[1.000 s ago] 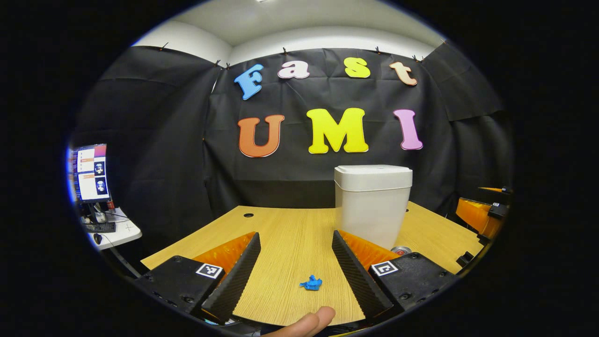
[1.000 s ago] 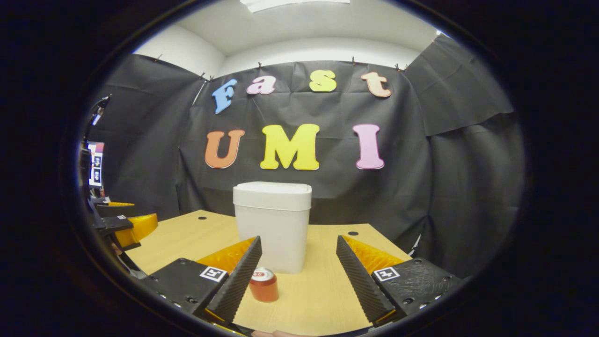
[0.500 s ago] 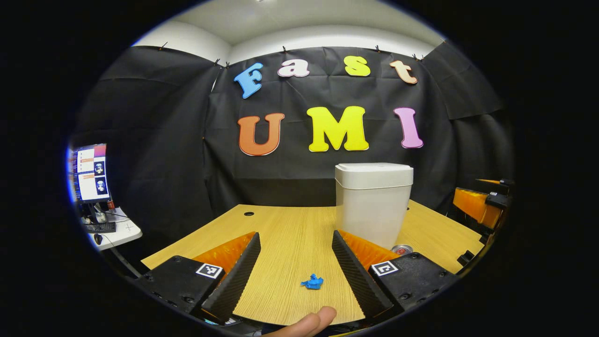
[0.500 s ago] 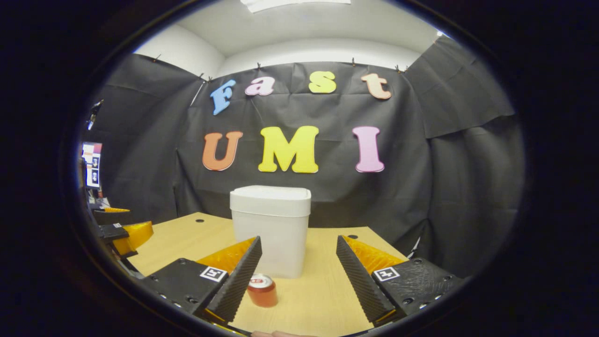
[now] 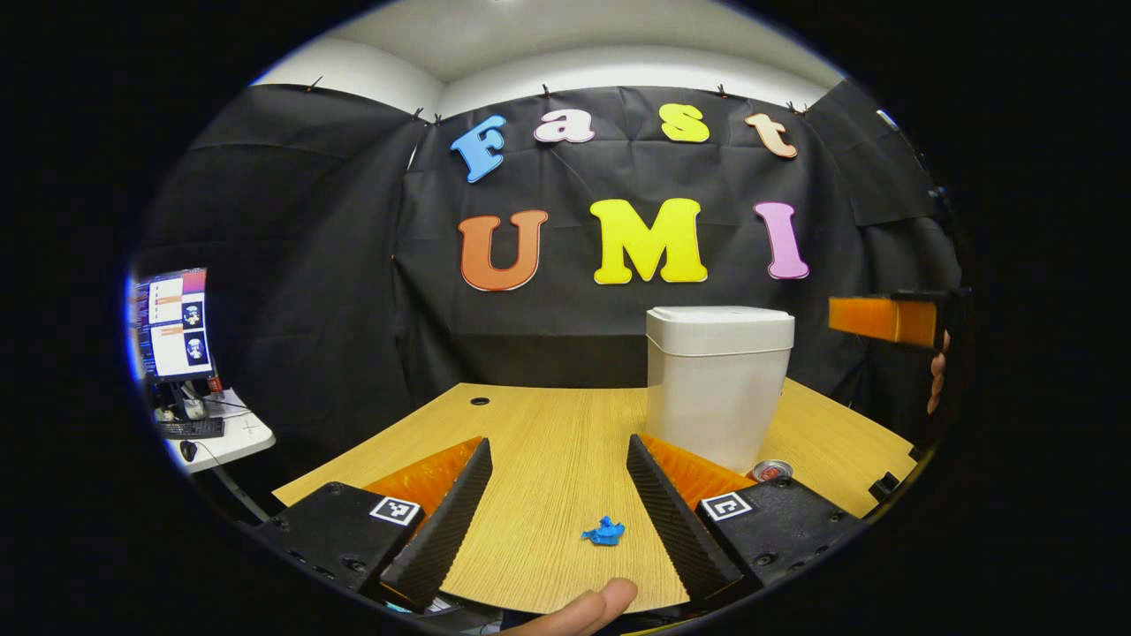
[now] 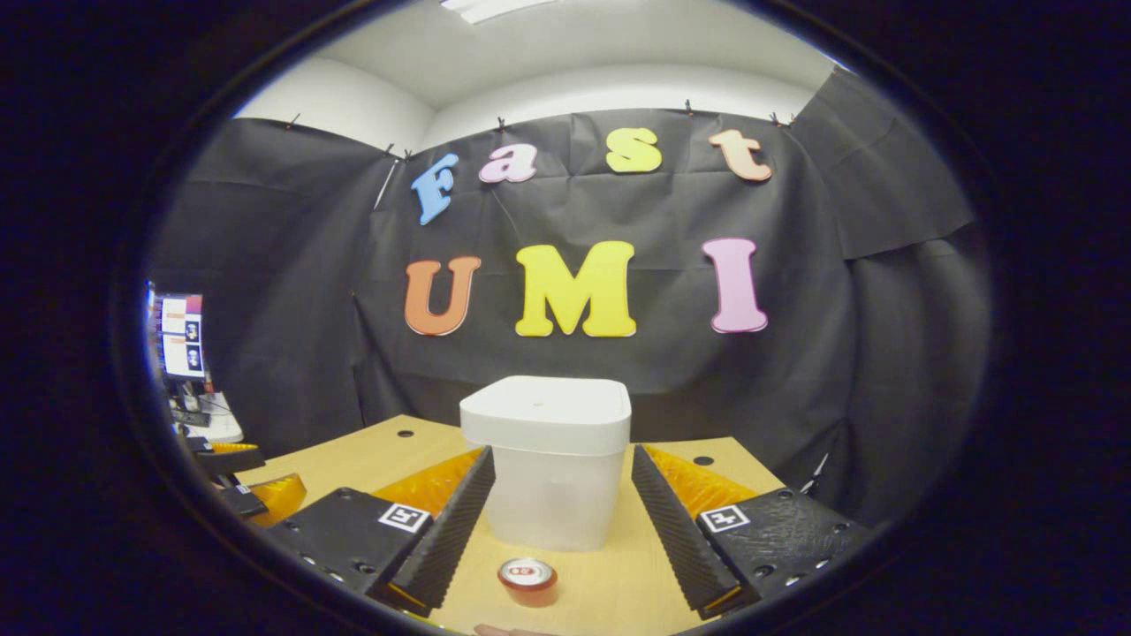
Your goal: Press the lid of the desktop garbage bin to open it, pick up the crumpled paper on the desktop and throw it into the bin, then pick up the pop can on the desktop and drop it into the bin, and finally close the garbage bin lid.
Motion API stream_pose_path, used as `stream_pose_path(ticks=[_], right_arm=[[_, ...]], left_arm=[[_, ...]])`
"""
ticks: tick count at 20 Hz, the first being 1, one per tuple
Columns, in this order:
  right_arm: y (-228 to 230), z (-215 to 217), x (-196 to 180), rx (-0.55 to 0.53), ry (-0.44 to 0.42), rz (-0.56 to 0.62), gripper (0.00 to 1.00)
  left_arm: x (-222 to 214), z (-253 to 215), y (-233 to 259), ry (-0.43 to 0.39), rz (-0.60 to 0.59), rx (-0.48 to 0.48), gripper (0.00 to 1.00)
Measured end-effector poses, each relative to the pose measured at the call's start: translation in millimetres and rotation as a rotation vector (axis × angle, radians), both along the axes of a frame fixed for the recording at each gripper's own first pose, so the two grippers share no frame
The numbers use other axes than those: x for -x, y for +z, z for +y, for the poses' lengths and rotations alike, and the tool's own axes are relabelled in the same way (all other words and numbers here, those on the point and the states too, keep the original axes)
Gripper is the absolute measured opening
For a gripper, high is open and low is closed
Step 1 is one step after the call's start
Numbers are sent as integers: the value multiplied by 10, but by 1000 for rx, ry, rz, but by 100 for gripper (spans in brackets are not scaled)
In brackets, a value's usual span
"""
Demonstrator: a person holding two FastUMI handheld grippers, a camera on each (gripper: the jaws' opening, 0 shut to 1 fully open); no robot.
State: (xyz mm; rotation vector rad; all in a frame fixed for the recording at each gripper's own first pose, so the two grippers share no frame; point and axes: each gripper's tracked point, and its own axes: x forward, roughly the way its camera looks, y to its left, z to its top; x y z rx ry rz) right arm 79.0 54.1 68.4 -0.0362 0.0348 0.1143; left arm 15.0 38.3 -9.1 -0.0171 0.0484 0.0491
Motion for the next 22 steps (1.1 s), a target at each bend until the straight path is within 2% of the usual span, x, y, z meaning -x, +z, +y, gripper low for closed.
stream_pose_path(ticks=[1,2,4,5,6,7,8,9,10,11,12,15,22], right_arm=[[112,38,-65,-12,12,-13,86],[186,96,-138,-22,30,-18,86],[280,128,-327,-33,28,-16,76],[334,118,-413,-31,17,-13,60],[396,150,-502,-28,16,-10,50],[445,177,-572,-34,22,-9,25],[456,225,-649,-41,34,3,19],[452,241,-719,-55,40,24,9],[432,295,-792,-62,58,50,7],[400,379,-865,-60,81,74,0],[361,396,-934,-34,83,88,0],[234,352,-1138,75,15,109,0],[28,475,-1442,80,-2,189,1]], left_arm=[[-2,16,-18,-1,3,3,99],[-5,29,-22,1,5,6,99],[-6,38,-44,6,9,10,99],[-6,64,-59,7,11,10,99],[-12,75,-68,9,15,12,99],[-28,86,-64,10,18,14,99],[-40,91,-68,10,20,16,99],[-55,101,-79,10,23,17,99],[-59,96,-84,11,26,19,99],[-57,102,-95,10,29,20,99],[-61,105,-91,10,30,21,99],[-77,120,-98,15,31,15,99],[-81,148,-143,21,46,17,99]])
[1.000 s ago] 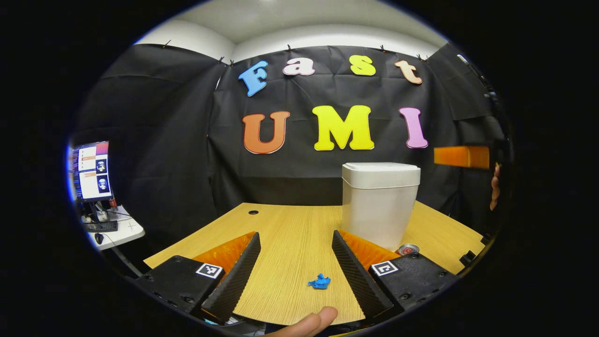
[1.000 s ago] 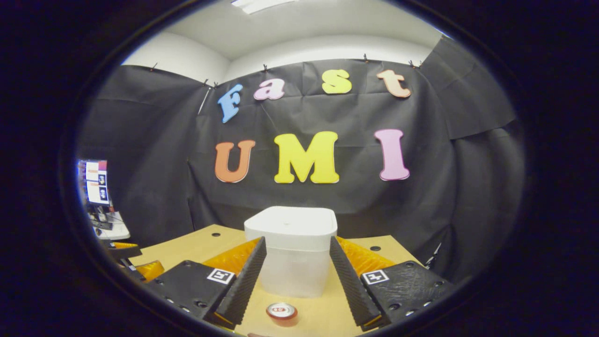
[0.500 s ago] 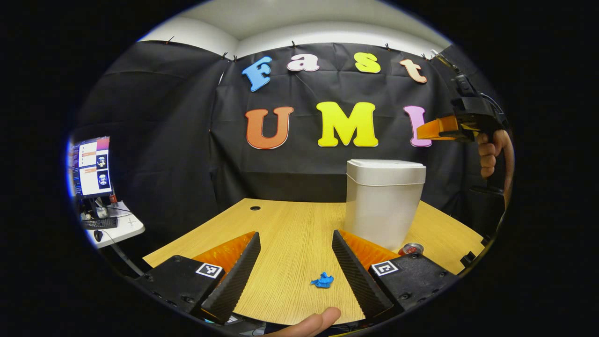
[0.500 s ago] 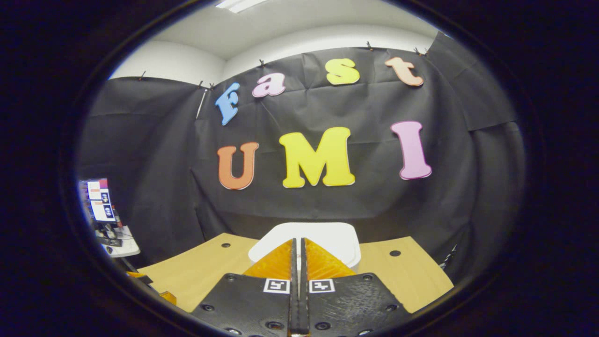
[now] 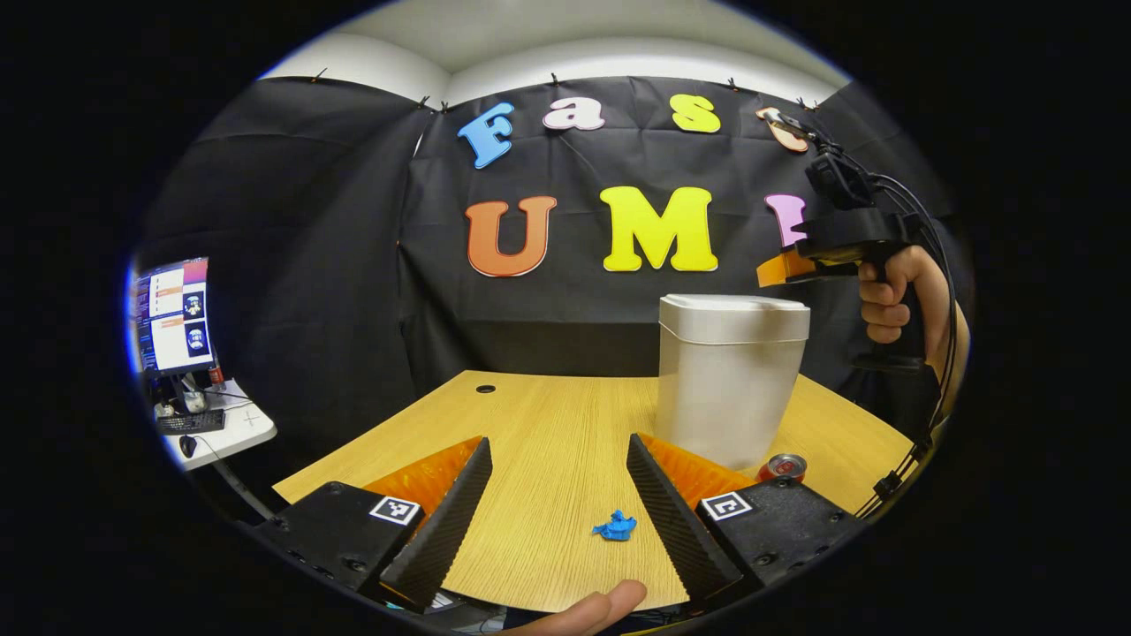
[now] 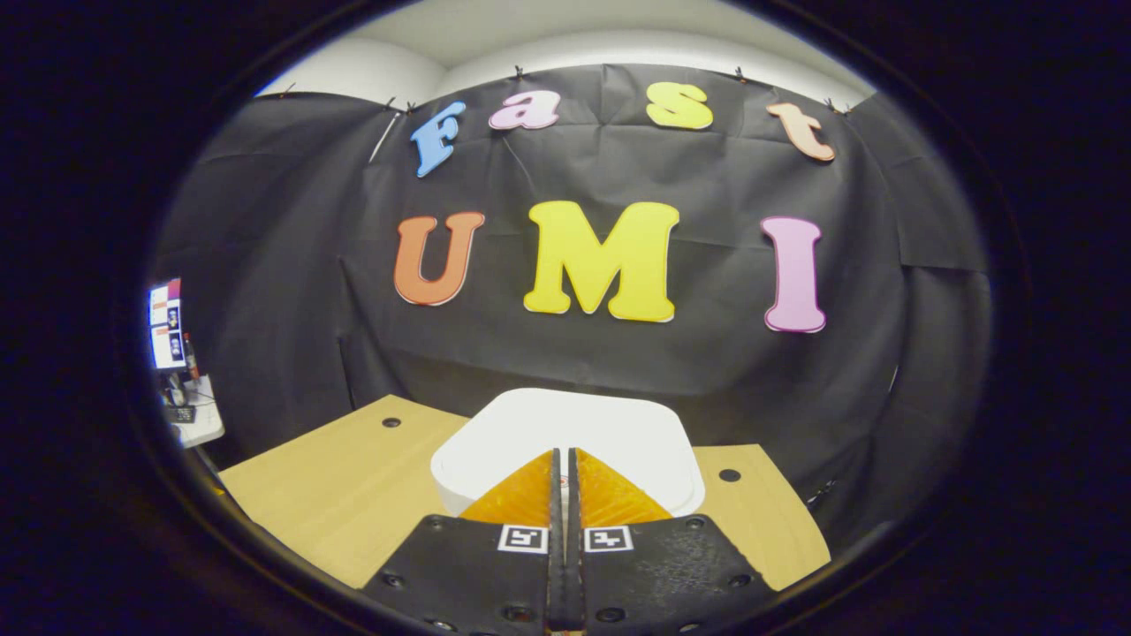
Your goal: Press the lid of the desktop garbage bin to open it, pick up the crumpled paper on the desktop and throw it into the bin, then pick up the pop can on the desktop and drop it into the bin, and finally close the garbage bin lid.
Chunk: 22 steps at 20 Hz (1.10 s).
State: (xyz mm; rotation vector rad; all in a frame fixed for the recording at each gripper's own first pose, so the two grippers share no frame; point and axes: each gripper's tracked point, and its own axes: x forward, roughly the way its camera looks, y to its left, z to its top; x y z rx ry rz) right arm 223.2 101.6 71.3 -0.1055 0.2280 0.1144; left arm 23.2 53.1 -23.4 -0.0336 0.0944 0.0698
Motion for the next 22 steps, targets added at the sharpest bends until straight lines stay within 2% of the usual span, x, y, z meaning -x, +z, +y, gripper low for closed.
stream_pose_path(ticks=[4,9,12,14,16,18,19,20,22], right_arm=[[-159,73,-63,-28,2,98,0],[-278,39,-18,-7,-65,140,2],[-234,36,50,-3,-82,128,1],[-127,40,142,-25,-68,74,1],[-213,68,239,-79,-54,101,1],[-303,105,389,-111,-38,101,8],[-320,89,434,-103,-41,91,23],[-337,45,479,-84,-55,78,35],[-343,20,582,-57,-60,40,42]], left_arm=[[18,43,0,2,-1,1,99],[-22,97,-21,11,5,20,99],[-33,52,-68,5,26,74,99],[-42,74,-56,7,29,66,99],[-57,122,-50,18,26,58,99],[-58,150,-87,19,35,58,99],[-49,162,-93,21,39,54,99],[-50,181,-98,25,43,49,99],[-51,196,-96,26,46,41,99]])
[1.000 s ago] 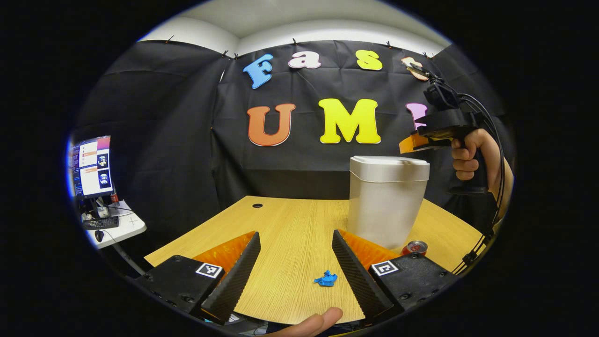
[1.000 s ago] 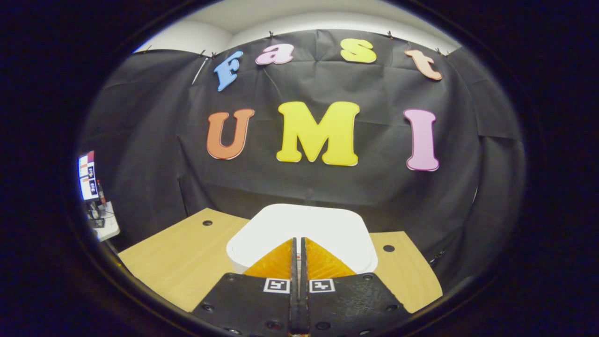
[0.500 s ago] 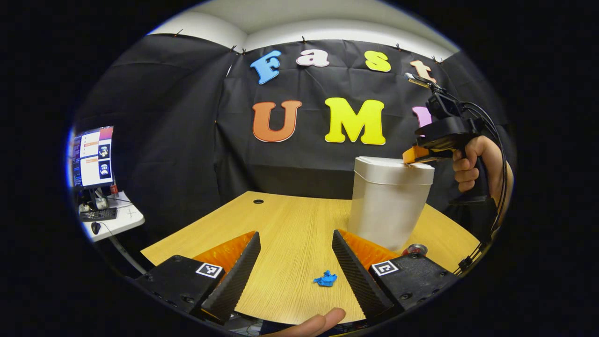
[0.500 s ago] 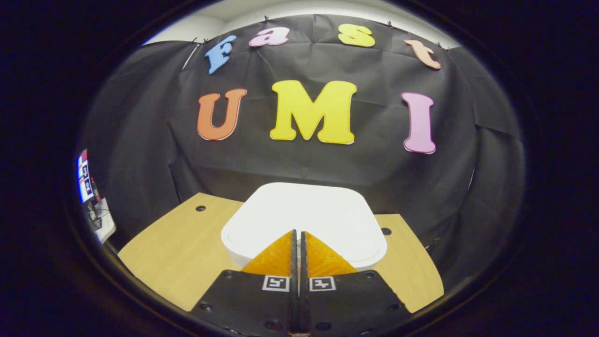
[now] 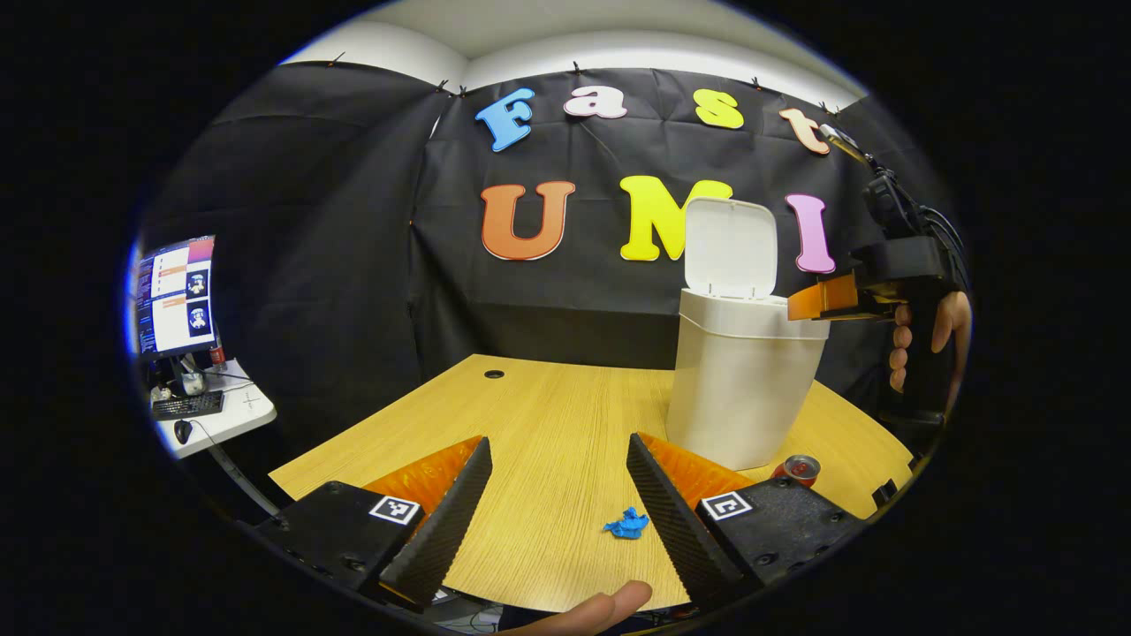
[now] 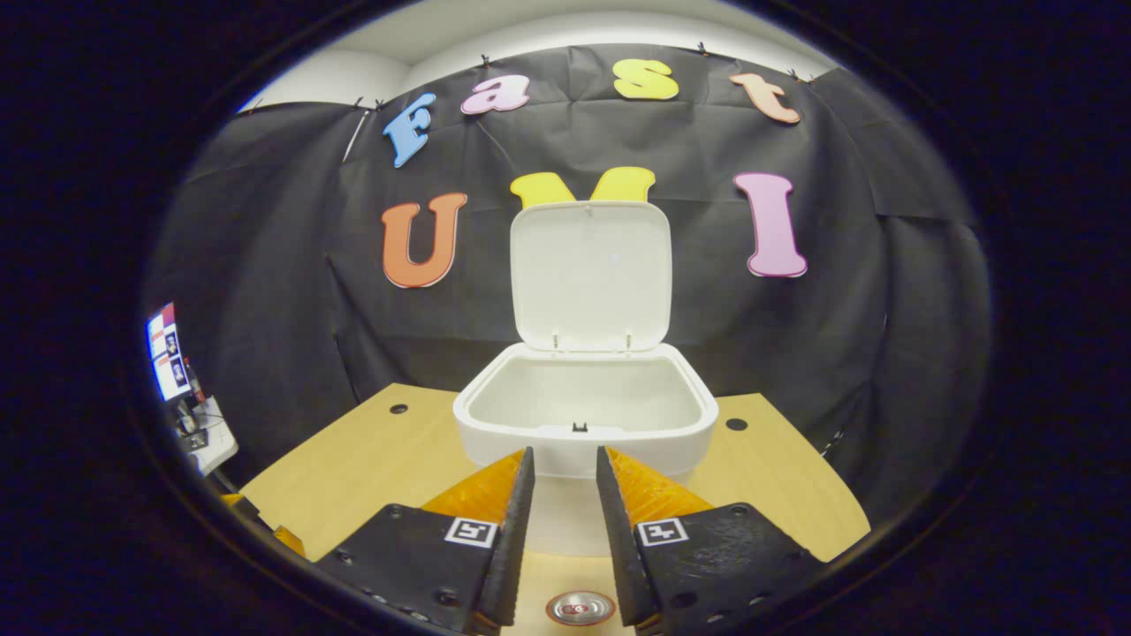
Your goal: Press the lid of the desktop garbage bin to open it, pick up the crumpled paper on the desktop and throw it into the bin, then pick up the pop can on the desktop and drop it into the bin, and finally close the garbage bin lid.
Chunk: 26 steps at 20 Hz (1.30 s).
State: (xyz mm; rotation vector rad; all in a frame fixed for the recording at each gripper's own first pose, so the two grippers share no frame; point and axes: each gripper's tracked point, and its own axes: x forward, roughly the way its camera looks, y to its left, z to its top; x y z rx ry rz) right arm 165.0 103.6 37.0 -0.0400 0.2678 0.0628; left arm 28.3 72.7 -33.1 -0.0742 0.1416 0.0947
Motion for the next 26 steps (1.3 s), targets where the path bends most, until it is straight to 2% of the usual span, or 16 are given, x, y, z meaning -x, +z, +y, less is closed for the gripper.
stream_pose_path(ticks=[2,3,5,6,9,10,11,17,19,20,21,23,26], right_arm=[[-38,35,140,-14,16,-23,53],[-50,48,220,-11,28,-29,66],[-28,43,359,-3,38,-57,77],[-36,49,438,1,45,-71,78],[-24,96,648,25,86,-113,88],[-35,64,716,41,81,-128,90],[-15,29,794,49,71,-148,96],[-183,8,1234,64,80,-198,98],[-261,-31,1318,63,78,-205,95],[-303,-44,1335,61,73,-212,98],[-355,-69,1359,58,66,-217,95],[-466,-85,1392,58,65,-218,98],[-562,-149,1467,51,74,-237,98]], left_arm=[[-24,3,-8,-5,3,-10,99],[-29,0,-18,-6,5,-16,99],[-34,2,-32,-7,6,-21,100],[-27,5,-37,-6,7,-18,99],[-35,-16,-55,-14,12,-19,99],[-44,-11,-63,-13,16,-18,99],[-61,-22,-100,-16,22,-18,99],[-181,-135,-377,-41,111,-39,99],[-235,-226,-480,-61,139,-59,99],[-268,-295,-533,-83,148,-77,99],[-292,-356,-568,-101,152,-109,100],[-332,-394,-635,-102,155,-175,100],[-397,-524,-805,-126,179,-167,99]])
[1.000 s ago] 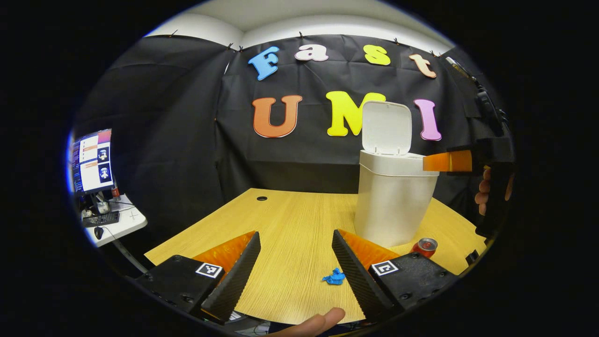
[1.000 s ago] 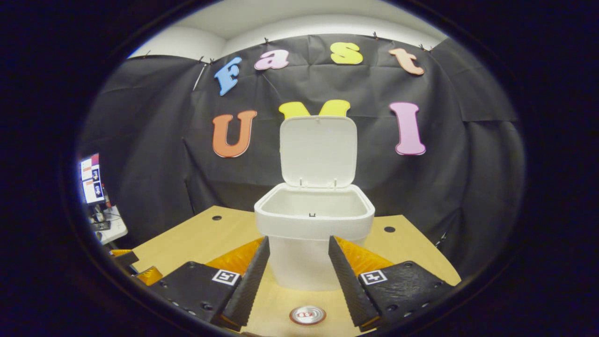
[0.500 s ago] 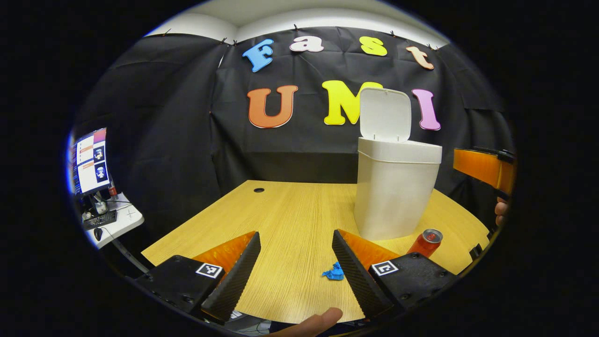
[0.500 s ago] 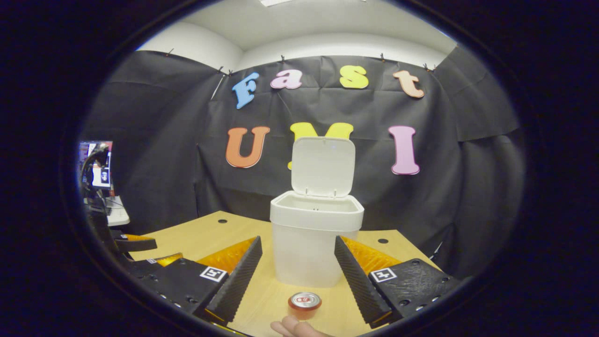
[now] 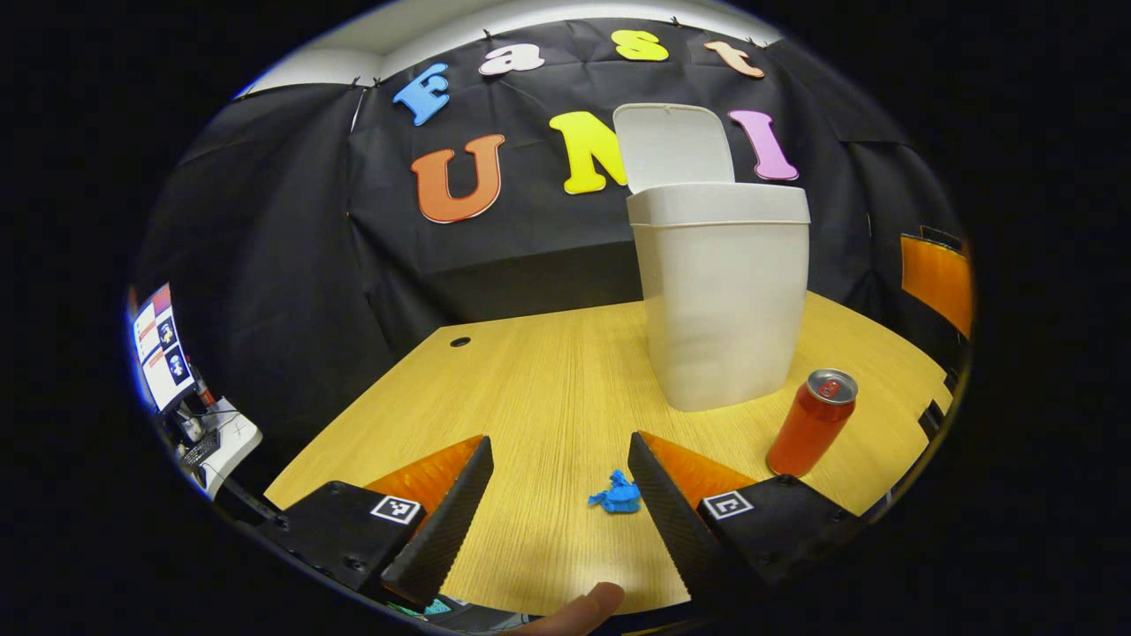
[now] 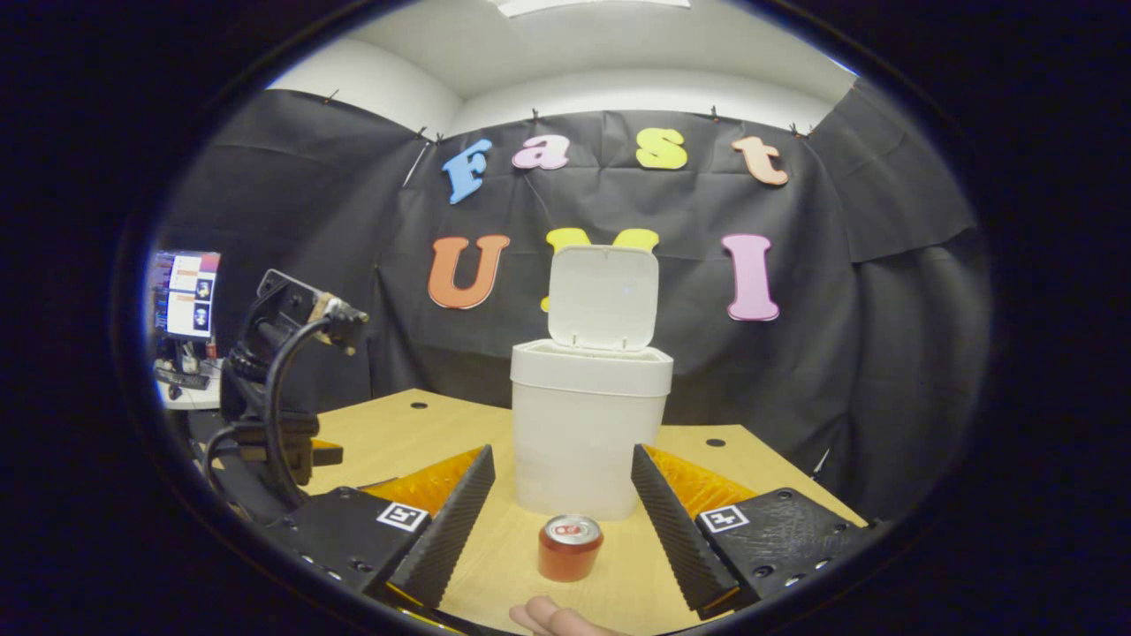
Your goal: Press the lid of the desktop garbage bin to open it, pick up the crumpled paper on the desktop and throw it into the bin, then pick up the pop can on the desktop and drop it into the bin, and finally close the garbage bin lid.
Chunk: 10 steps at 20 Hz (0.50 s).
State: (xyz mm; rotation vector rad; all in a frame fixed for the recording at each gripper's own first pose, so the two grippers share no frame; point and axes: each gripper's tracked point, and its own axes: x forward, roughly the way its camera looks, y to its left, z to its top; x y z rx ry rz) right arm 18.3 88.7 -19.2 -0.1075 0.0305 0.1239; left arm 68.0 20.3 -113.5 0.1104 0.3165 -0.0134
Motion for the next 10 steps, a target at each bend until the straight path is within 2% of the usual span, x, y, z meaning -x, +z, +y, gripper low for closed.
stream_pose_path(ticks=[2,5,7,8,10], right_arm=[[-64,-102,-7,-11,1,-9,95],[-165,-231,-63,-63,12,12,98],[-193,-216,-92,-116,41,37,95],[-193,-202,-106,-132,54,42,97],[-269,-243,-162,-125,52,56,95]], left_arm=[[-52,-160,-121,-25,30,19,100],[-141,-286,-446,-50,110,48,99],[-209,-335,-625,-59,158,75,100],[-235,-337,-690,-55,173,77,100],[-284,-279,-771,-45,184,73,100]])
